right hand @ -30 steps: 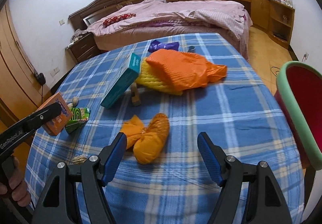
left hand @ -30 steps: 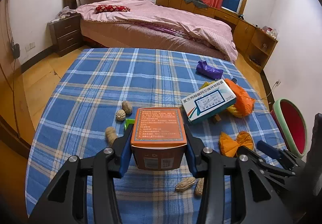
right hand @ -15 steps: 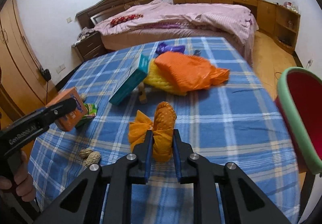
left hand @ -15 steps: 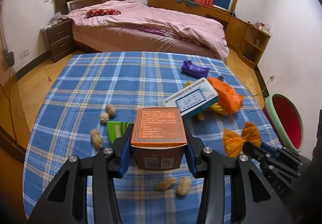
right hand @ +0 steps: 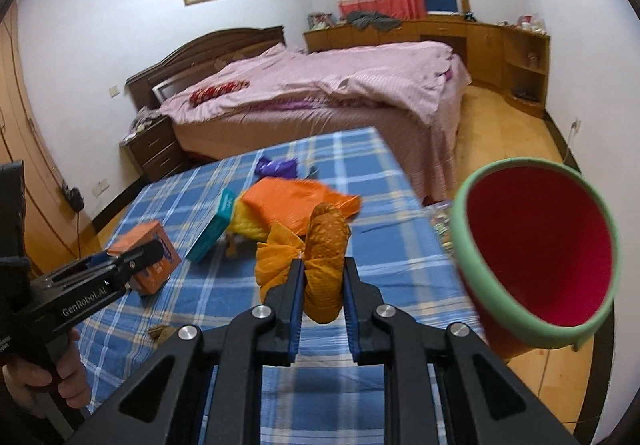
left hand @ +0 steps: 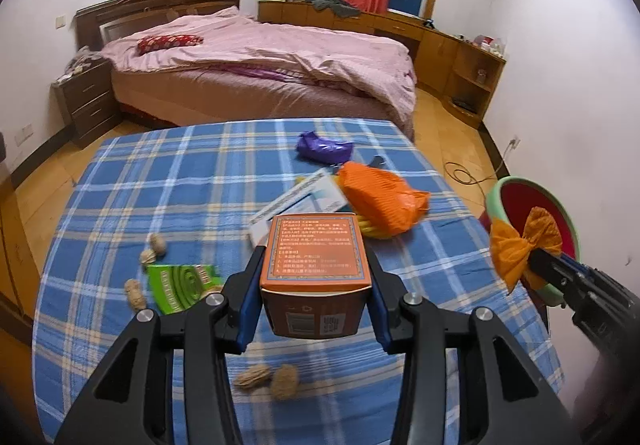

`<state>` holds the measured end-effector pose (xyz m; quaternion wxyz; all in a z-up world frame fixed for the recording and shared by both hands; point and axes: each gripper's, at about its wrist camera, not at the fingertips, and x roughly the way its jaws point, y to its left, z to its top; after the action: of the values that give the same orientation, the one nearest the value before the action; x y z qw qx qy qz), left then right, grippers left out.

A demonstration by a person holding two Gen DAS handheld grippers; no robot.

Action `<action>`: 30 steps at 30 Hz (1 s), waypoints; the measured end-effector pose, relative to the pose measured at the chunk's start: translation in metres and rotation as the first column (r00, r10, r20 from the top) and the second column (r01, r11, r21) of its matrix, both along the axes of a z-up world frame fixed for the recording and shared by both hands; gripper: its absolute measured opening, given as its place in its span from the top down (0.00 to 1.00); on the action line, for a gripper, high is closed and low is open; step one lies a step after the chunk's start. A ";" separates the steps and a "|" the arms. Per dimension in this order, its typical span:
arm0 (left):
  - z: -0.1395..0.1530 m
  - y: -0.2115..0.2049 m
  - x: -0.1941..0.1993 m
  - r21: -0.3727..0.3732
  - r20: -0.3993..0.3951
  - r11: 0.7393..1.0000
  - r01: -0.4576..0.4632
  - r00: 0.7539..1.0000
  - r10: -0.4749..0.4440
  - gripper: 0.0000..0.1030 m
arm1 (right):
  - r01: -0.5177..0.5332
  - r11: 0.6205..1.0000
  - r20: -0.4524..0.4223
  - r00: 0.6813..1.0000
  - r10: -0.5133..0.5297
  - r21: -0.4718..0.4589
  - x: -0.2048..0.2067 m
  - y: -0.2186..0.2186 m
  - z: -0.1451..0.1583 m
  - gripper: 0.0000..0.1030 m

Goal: Collect trash
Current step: 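Move both tools over the red bucket and release the box and cloth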

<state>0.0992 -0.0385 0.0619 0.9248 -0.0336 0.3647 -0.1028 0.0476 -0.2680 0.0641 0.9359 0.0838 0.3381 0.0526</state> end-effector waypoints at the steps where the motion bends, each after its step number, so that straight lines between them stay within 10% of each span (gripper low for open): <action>1: 0.001 -0.004 0.000 0.000 0.003 1.000 0.009 1.000 -0.009 0.55 | 0.008 1.000 0.004 1.000 -0.008 0.000 -0.001 -0.003 0.002 0.81; 30: 0.010 -0.171 0.029 -0.009 0.037 0.941 0.340 0.940 -0.339 0.55 | 0.309 0.951 0.027 0.951 -0.310 0.014 -0.023 -0.137 0.003 0.81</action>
<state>0.1279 -0.2098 0.0718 0.8993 0.0245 0.3479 -0.2640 0.0246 -0.4054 0.0673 0.9369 0.1393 0.3071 -0.0919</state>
